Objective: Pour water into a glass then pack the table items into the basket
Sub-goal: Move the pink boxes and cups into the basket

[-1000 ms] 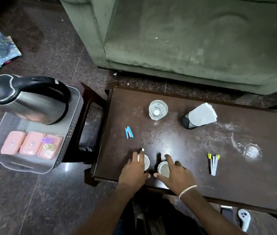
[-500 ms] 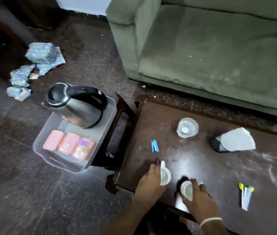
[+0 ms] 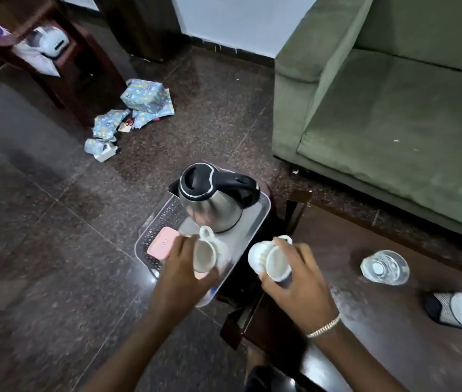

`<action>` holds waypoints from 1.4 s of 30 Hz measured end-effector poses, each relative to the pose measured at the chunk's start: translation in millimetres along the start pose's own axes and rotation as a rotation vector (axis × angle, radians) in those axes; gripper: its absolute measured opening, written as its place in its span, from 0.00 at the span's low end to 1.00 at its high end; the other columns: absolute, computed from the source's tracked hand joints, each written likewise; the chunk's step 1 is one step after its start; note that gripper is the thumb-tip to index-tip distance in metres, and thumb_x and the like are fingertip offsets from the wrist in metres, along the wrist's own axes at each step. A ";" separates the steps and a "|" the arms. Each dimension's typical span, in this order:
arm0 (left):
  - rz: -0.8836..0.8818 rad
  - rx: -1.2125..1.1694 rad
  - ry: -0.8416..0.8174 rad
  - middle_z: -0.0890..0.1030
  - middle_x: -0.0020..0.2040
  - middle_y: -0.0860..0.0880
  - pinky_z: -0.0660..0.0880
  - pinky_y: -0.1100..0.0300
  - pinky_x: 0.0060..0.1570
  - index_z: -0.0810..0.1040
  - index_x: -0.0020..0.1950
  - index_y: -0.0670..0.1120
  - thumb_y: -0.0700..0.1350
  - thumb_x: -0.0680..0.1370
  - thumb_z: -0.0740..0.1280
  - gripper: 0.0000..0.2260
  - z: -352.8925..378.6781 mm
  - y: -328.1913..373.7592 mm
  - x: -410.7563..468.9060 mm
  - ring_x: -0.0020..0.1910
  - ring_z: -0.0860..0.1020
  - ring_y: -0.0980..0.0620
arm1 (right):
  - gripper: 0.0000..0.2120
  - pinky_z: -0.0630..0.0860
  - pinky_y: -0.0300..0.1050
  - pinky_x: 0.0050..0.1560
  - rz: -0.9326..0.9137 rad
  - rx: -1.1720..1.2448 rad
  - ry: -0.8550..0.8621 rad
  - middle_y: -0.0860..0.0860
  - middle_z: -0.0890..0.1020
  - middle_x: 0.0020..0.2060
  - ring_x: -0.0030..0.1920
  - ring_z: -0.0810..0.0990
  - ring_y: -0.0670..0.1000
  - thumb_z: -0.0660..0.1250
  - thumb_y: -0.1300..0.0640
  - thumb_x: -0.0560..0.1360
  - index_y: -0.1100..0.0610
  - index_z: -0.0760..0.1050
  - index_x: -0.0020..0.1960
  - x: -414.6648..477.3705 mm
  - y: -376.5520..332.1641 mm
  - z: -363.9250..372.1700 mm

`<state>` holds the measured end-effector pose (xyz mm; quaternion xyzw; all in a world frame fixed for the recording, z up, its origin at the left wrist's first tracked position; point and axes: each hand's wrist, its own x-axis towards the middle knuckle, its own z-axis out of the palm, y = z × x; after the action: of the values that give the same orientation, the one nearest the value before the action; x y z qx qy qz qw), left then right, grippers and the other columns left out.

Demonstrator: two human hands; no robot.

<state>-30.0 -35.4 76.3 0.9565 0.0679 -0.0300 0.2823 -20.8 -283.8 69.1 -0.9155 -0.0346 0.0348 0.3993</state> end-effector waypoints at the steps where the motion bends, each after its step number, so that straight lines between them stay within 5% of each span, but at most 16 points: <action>1: -0.023 0.006 0.011 0.73 0.60 0.54 0.75 0.53 0.52 0.72 0.65 0.50 0.59 0.67 0.72 0.30 -10.4 -12.3 9.8 0.55 0.77 0.49 | 0.31 0.78 0.42 0.47 -0.020 0.006 0.003 0.45 0.73 0.55 0.51 0.78 0.47 0.74 0.44 0.68 0.44 0.71 0.69 10.7 -11.1 8.7; 7: -0.130 0.105 -0.052 0.77 0.60 0.44 0.74 0.48 0.52 0.76 0.64 0.43 0.46 0.67 0.80 0.28 -33.3 -67.6 67.7 0.57 0.79 0.38 | 0.34 0.74 0.55 0.49 -0.019 -0.258 -0.071 0.49 0.77 0.57 0.55 0.77 0.56 0.68 0.41 0.66 0.49 0.68 0.71 57.5 -42.6 61.6; 12: -0.183 0.185 -0.110 0.77 0.62 0.44 0.73 0.51 0.51 0.76 0.64 0.44 0.52 0.68 0.80 0.29 -20.3 -88.1 103.8 0.58 0.79 0.39 | 0.35 0.62 0.54 0.49 0.076 -0.363 -0.085 0.46 0.79 0.56 0.55 0.72 0.53 0.69 0.42 0.64 0.47 0.63 0.68 74.7 -39.0 93.8; 22: -0.162 0.274 -0.211 0.78 0.64 0.44 0.77 0.45 0.54 0.74 0.67 0.45 0.54 0.68 0.79 0.32 -4.4 -105.5 135.5 0.58 0.79 0.38 | 0.34 0.64 0.57 0.50 0.127 -0.468 -0.117 0.48 0.82 0.47 0.54 0.73 0.56 0.75 0.45 0.59 0.49 0.66 0.61 82.0 -28.7 132.8; 42: -0.056 0.323 -0.169 0.76 0.64 0.42 0.77 0.43 0.54 0.70 0.72 0.50 0.50 0.69 0.79 0.34 6.4 -114.3 123.2 0.57 0.79 0.35 | 0.32 0.65 0.58 0.51 0.106 -0.446 -0.064 0.48 0.81 0.50 0.52 0.81 0.55 0.76 0.43 0.63 0.49 0.65 0.60 79.3 -18.6 152.4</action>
<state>74.9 70.1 -2.1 0.9811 0.0650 -0.1287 0.1289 43.6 -152.8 -23.5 -0.9800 -0.0062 0.0764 0.1835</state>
